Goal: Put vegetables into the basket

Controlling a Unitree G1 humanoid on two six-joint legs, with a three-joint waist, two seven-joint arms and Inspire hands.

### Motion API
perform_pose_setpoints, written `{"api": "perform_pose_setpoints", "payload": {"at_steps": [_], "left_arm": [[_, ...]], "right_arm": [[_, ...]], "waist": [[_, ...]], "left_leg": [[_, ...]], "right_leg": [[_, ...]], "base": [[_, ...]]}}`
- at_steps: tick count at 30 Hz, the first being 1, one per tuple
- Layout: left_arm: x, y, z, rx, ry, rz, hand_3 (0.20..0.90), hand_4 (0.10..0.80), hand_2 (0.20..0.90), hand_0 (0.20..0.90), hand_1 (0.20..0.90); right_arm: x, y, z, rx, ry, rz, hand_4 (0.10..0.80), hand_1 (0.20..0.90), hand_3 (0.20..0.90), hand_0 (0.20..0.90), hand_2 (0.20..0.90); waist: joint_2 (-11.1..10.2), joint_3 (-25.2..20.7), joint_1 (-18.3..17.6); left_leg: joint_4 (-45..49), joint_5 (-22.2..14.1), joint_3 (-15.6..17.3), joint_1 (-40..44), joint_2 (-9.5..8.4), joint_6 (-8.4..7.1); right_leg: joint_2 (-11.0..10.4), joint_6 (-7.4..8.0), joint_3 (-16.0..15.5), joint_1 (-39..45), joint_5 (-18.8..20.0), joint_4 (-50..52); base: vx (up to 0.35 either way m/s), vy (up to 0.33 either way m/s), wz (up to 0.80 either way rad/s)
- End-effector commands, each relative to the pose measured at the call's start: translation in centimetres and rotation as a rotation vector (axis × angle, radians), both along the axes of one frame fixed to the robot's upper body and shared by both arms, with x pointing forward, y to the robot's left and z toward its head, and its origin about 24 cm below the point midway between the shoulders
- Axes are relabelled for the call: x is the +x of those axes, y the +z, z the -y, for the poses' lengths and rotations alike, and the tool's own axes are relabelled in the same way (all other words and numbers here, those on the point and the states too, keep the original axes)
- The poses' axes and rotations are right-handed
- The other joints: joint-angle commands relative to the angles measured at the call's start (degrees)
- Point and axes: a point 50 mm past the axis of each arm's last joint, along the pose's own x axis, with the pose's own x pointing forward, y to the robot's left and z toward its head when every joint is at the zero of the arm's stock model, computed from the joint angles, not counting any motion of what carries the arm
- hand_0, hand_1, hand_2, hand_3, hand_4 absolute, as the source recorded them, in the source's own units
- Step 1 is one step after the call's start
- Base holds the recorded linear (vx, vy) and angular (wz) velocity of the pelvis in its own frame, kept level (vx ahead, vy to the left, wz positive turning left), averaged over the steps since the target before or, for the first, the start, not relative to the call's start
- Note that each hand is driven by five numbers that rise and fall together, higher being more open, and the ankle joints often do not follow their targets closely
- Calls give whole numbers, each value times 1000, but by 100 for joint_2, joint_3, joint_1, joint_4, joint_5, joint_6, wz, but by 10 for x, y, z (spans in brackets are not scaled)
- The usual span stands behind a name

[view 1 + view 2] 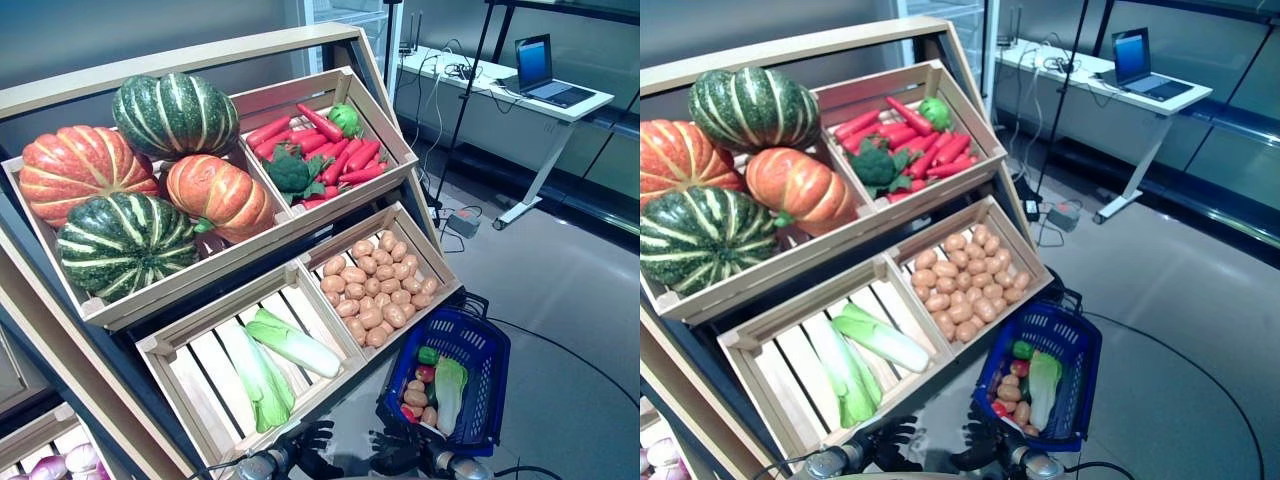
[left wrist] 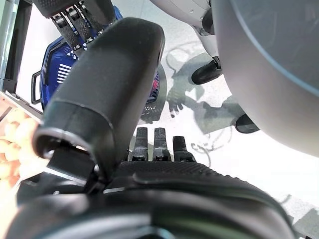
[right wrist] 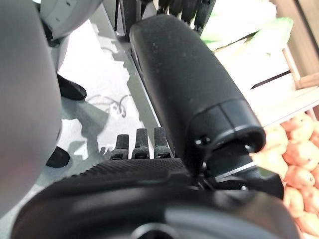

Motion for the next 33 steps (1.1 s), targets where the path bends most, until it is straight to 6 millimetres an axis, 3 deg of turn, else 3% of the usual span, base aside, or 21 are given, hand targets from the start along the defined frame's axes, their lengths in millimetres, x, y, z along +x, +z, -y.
{"api": "perform_pose_setpoints", "payload": {"at_steps": [1,27,33], "left_arm": [[25,8,8,-9,-56,71,900,800,900,900,900],[26,8,12,-12,-95,80,900,800,900,900,900],[40,22,27,-130,-206,197,900,800,900,900,900]], "right_arm": [[23,7,-11,103,-14,41,800,900,900,900,900],[25,7,-5,67,-60,51,800,900,900,900,900],[27,8,-4,62,-85,53,800,900,900,900,900]], "waist": [[-189,217,78],[-120,279,37],[-111,290,21]], "left_leg": [[11,-295,297,-9,-256,142],[11,-263,278,-58,-257,134],[11,-259,305,-76,-247,115]], "right_leg": [[-80,-125,255,388,-300,10],[-79,-136,248,335,-287,10],[-67,-130,295,310,-278,11]], "base": [[0,0,0],[0,0,0],[0,0,0]]}}
